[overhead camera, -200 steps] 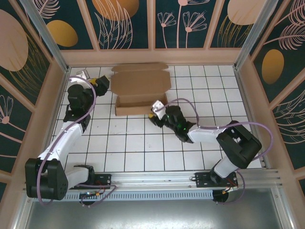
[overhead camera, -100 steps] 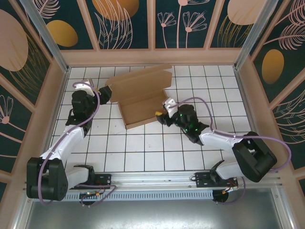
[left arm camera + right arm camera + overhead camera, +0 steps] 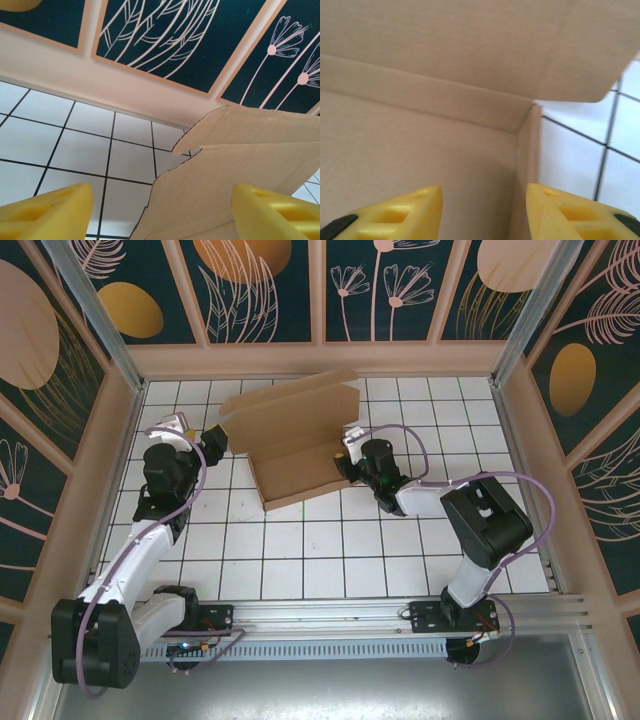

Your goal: Fold the paper box

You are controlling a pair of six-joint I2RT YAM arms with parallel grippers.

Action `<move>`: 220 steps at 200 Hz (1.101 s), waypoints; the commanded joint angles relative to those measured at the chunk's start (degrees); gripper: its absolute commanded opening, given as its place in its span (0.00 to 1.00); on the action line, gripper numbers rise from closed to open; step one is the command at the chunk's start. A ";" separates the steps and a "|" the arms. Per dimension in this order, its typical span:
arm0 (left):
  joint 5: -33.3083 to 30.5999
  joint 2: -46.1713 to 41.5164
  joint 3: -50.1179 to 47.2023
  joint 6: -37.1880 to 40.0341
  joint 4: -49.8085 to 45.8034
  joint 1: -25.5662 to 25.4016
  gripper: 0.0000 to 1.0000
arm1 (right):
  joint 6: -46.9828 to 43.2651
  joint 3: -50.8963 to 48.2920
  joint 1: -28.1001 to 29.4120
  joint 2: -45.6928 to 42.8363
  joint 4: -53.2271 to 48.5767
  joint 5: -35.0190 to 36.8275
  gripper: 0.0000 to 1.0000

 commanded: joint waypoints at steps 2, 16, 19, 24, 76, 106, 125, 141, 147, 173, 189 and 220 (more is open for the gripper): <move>-2.07 -1.42 -1.56 1.26 0.48 -0.04 0.73 | 1.80 -0.10 -0.17 0.66 4.18 9.87 0.54; -2.04 -1.80 -2.02 0.84 1.22 -0.03 0.73 | 2.23 0.36 -0.31 1.23 2.22 9.54 0.58; -1.95 -1.85 -2.04 0.73 1.26 -0.04 0.73 | 2.31 0.54 -0.33 1.39 1.89 9.27 0.59; -1.82 -1.81 -2.04 0.57 1.42 -0.05 0.73 | 2.42 0.83 -0.46 1.78 1.14 8.62 0.60; -1.35 -2.15 -2.88 -0.36 2.04 -0.04 0.73 | 5.00 5.65 -1.51 5.66 -6.28 6.24 0.55; -1.47 -2.77 -3.63 -0.36 2.12 -0.06 0.73 | 5.93 6.33 -2.35 6.48 -8.75 6.85 0.48; -1.40 -2.93 -3.89 -0.47 2.16 -0.09 0.72 | 6.57 6.50 -2.40 6.96 -10.30 7.20 0.41; -1.46 -3.04 -3.99 -0.62 2.22 -0.05 0.72 | 7.63 5.83 -2.36 6.98 -11.12 8.10 0.34; -1.48 -3.10 -3.91 -0.70 2.17 -0.04 0.72 | 8.05 5.23 -2.36 6.87 -10.99 8.45 0.32; -1.36 -3.13 -3.62 -0.86 2.23 -0.04 0.71 | 10.63 2.31 -2.06 5.07 -11.38 10.20 0.24; -1.30 -2.87 -3.53 -1.05 2.36 -0.04 0.71 | 13.32 0.32 -1.59 3.22 -12.03 11.44 0.21; -1.24 -2.60 -3.55 -1.33 2.69 -0.04 0.71 | 18.86 -3.86 0.02 0.30 -12.72 16.05 0.19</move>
